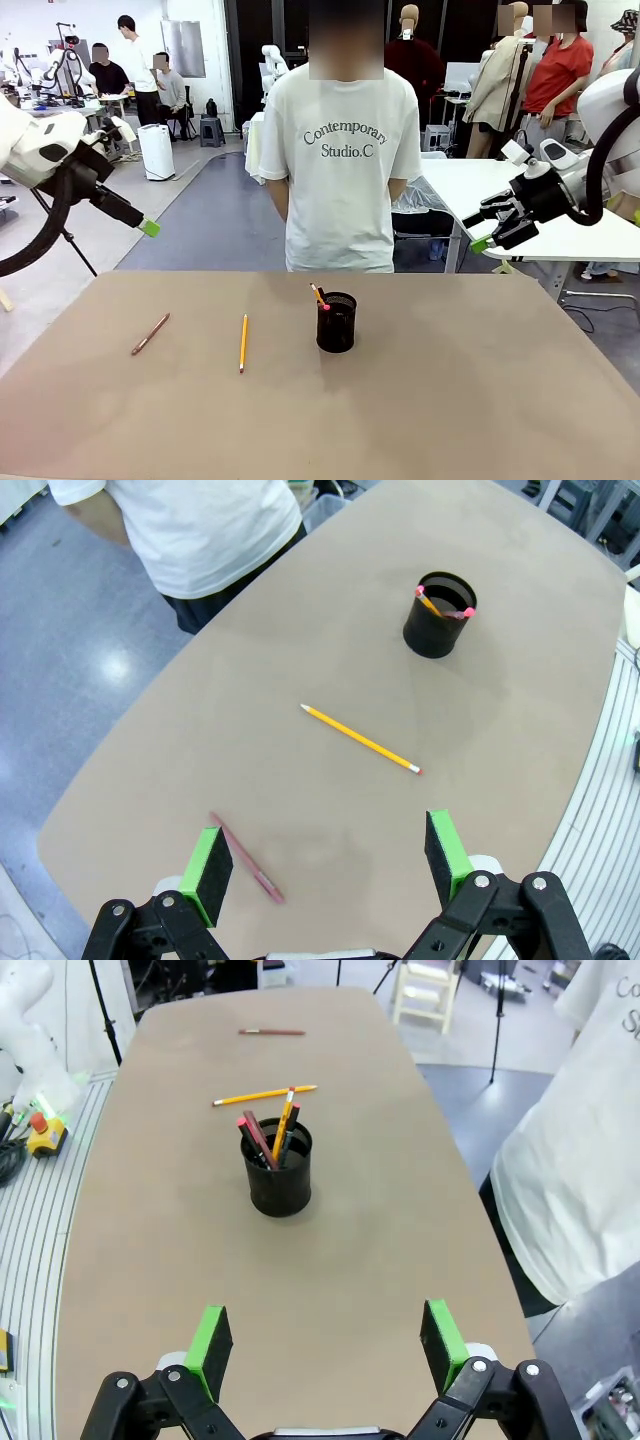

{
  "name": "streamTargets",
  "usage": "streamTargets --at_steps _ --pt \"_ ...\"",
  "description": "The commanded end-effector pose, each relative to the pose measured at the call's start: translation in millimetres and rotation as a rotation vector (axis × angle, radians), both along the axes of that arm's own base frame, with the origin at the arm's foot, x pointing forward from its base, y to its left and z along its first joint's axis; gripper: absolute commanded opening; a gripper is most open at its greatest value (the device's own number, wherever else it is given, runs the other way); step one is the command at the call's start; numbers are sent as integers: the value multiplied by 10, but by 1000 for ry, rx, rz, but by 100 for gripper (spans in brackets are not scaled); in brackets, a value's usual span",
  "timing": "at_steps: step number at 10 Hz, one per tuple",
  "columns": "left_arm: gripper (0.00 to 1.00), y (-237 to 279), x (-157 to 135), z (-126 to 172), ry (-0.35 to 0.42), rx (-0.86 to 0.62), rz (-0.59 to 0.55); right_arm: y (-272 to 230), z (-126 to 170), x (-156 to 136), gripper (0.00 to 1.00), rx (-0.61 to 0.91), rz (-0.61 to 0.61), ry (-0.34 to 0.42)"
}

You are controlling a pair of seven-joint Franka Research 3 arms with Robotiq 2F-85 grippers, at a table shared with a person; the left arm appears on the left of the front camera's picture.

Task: Place the pens into the pen holder.
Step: Pick up a writing instrument from the table and place it into the Pen holder.

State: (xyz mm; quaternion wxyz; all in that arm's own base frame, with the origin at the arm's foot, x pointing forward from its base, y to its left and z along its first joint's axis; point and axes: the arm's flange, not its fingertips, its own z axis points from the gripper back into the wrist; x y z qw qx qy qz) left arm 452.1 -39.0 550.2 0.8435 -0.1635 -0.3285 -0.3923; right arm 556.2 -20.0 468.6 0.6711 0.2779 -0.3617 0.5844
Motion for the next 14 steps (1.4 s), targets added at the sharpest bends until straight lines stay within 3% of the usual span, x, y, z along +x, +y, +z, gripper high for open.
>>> streamTargets --at_steps 1,12,13,14 --pt "100 5 -15 0 -5 -6 -2 10 29 8 100 -14 -11 9" --pt "100 0 0 0 0 0 0 10 29 8 100 -14 -11 9" --pt "100 -32 30 5 73 -21 133 10 29 8 100 -14 -11 9" --pt "100 -79 79 -7 73 -19 233 10 29 8 100 -14 -11 9"
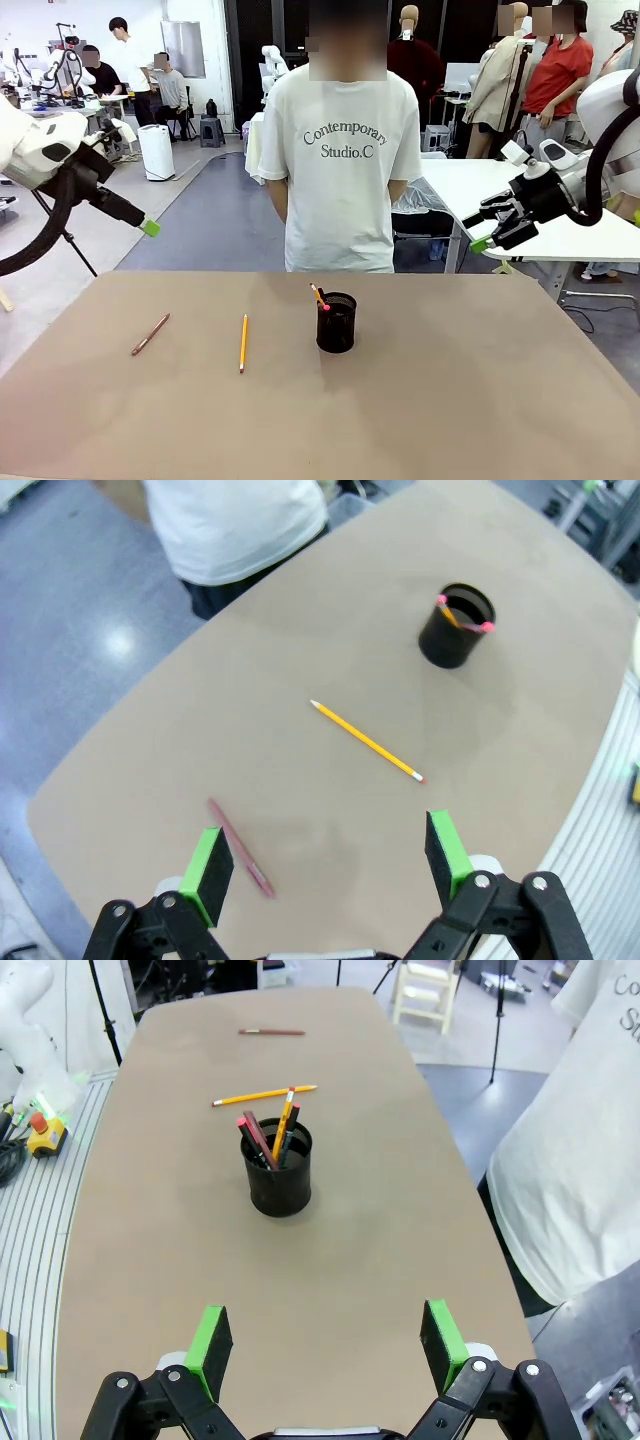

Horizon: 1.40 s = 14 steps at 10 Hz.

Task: Place the pens into the pen holder.
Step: Pick up a writing instrument from the table and place it into the Pen holder.

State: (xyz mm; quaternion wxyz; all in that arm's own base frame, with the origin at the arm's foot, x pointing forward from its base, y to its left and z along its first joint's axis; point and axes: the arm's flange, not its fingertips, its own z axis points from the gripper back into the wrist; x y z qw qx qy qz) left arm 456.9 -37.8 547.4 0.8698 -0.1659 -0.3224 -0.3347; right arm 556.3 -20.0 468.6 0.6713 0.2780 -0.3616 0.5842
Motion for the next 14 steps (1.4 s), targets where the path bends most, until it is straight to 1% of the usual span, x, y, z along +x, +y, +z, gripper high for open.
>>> streamTargets --at_steps 1,2,3,4,5,7,8,9,10,11,14 --pt "100 -151 134 -55 29 66 266 10 30 8 100 -14 -11 9" --pt "100 -212 212 -140 46 126 415 10 30 8 100 -14 -11 9" --pt "100 -265 253 -222 86 118 425 10 30 8 100 -14 -11 9" --pt "100 -344 280 -296 175 142 377 10 30 8 100 -14 -11 9" --pt "100 -407 264 -354 241 167 344 10 30 8 100 -14 -11 9" --pt "100 -498 256 -456 328 195 274 10 30 8 100 -14 -11 9" --pt "100 -527 241 -505 347 218 275 10 30 8 100 -14 -11 9" --pt "100 -598 236 -616 339 238 286 10 30 8 100 -14 -11 9" --pt "100 -592 249 -611 326 205 254 10 30 8 100 -14 -11 9" --pt "100 -623 168 -615 351 218 278 10 30 8 100 -14 -11 9" --pt "100 -636 182 -631 352 221 272 10 30 8 100 -14 -11 9"
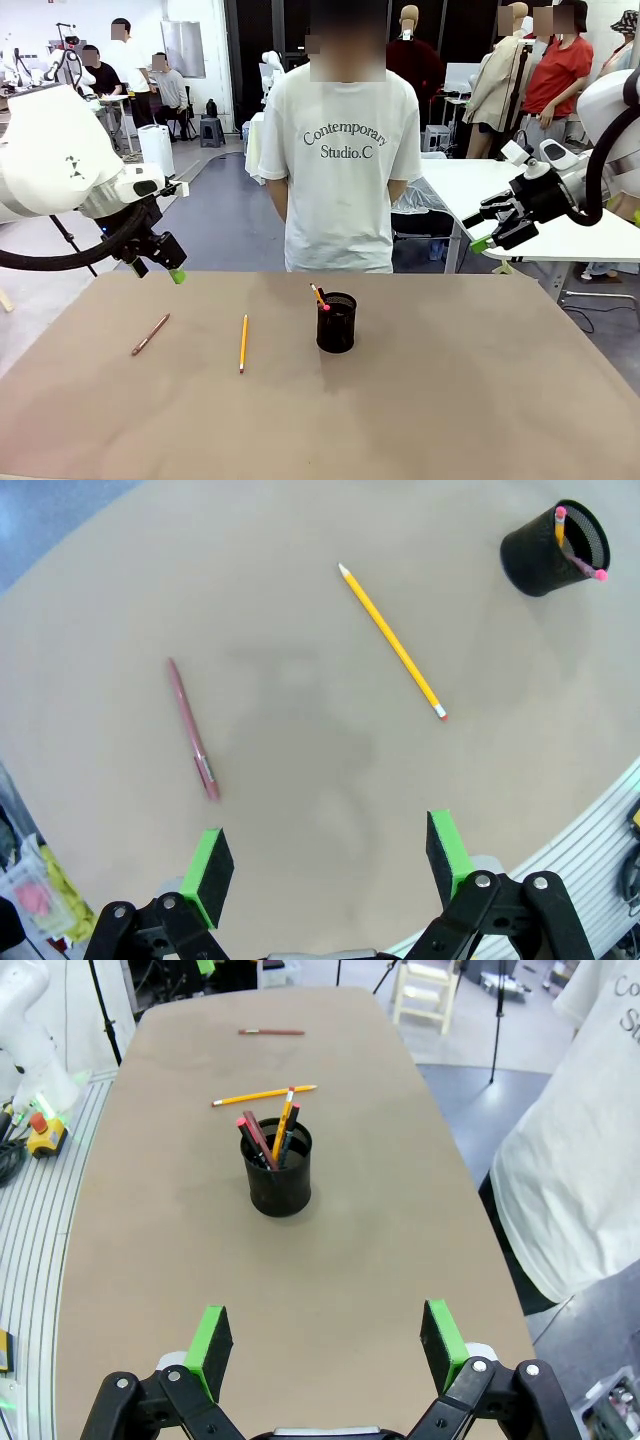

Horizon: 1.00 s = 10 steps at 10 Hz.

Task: Place the pens into the pen holder.
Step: Pick up a writing instrument from the table and place it into the Pen holder.

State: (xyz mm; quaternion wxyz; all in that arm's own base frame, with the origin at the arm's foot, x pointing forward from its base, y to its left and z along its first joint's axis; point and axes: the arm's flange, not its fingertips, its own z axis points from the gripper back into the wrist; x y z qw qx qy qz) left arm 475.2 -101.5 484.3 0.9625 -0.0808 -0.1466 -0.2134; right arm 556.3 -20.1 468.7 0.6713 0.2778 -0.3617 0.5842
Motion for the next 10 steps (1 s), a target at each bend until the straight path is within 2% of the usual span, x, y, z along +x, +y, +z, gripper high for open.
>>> streamTargets --at_steps 1,2,3,4,5,7,10 --pt "100 -135 103 -102 84 80 169 11 28 7 100 -14 -11 9" --pt "100 -285 181 -196 148 125 316 11 28 7 100 -14 -11 9" --pt "100 -414 234 -276 184 135 408 11 28 7 100 -14 -11 9" --pt "100 -525 298 -351 207 137 487 11 28 7 100 -14 -11 9" --pt "100 -640 329 -462 177 138 569 11 28 7 100 -14 -11 9" --pt "100 -803 389 -695 134 107 564 11 28 7 100 -14 -11 9" --pt "100 -1095 481 -1079 79 135 483 11 28 7 100 -14 -11 9"
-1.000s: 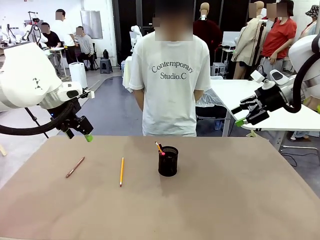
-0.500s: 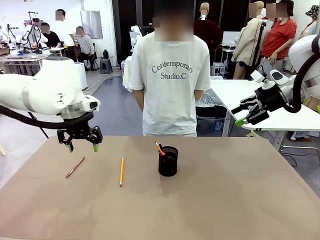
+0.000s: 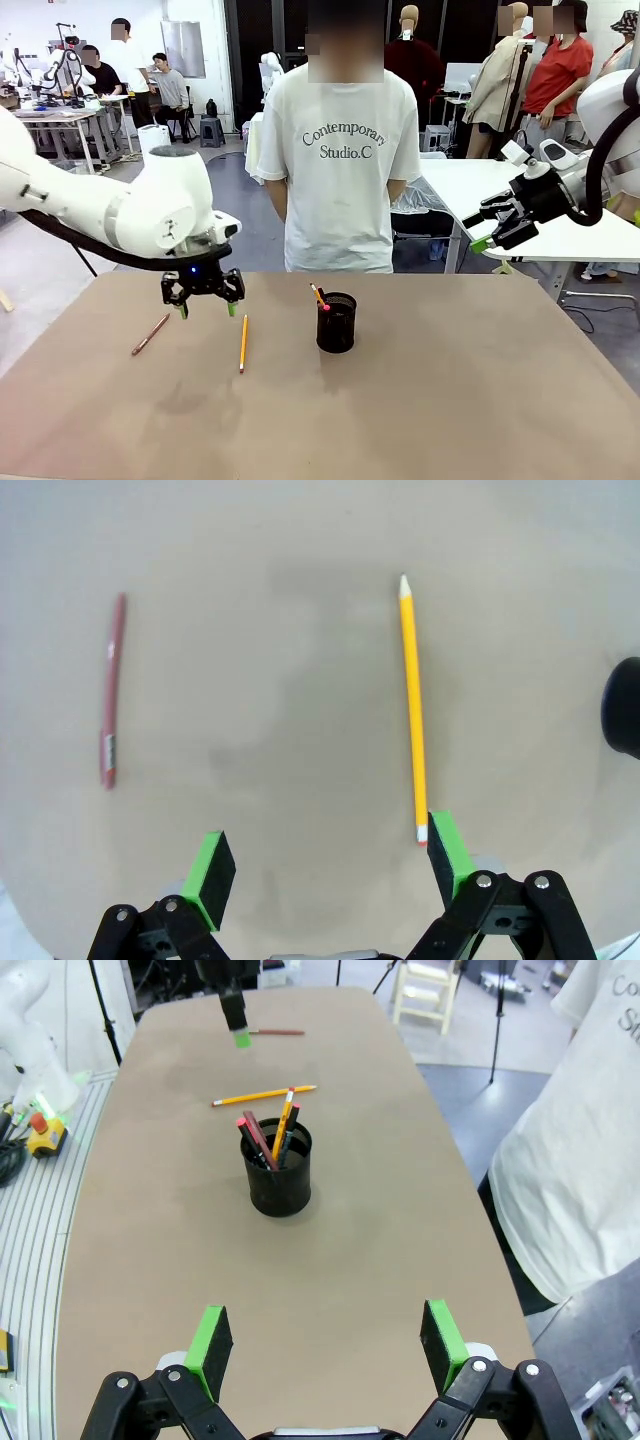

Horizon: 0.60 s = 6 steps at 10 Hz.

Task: Place the pens into the pen holder.
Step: Pick up a writing instrument from the table and place it into the Pen holder.

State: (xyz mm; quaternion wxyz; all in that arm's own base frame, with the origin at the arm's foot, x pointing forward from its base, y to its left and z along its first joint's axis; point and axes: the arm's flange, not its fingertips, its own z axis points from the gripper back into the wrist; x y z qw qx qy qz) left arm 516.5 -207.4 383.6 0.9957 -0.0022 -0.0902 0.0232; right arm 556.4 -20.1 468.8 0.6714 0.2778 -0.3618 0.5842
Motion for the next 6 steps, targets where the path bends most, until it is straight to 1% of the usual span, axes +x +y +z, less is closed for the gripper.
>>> streamTargets --at_steps 1,3,6 --pt "100 -111 114 -188 -57 97 34 12 27 6 100 -14 -11 9" --pt "100 -256 235 -346 -90 127 43 12 27 6 100 -14 -11 9" --pt "100 -343 458 -459 -92 99 73 12 27 6 100 -14 -11 9"
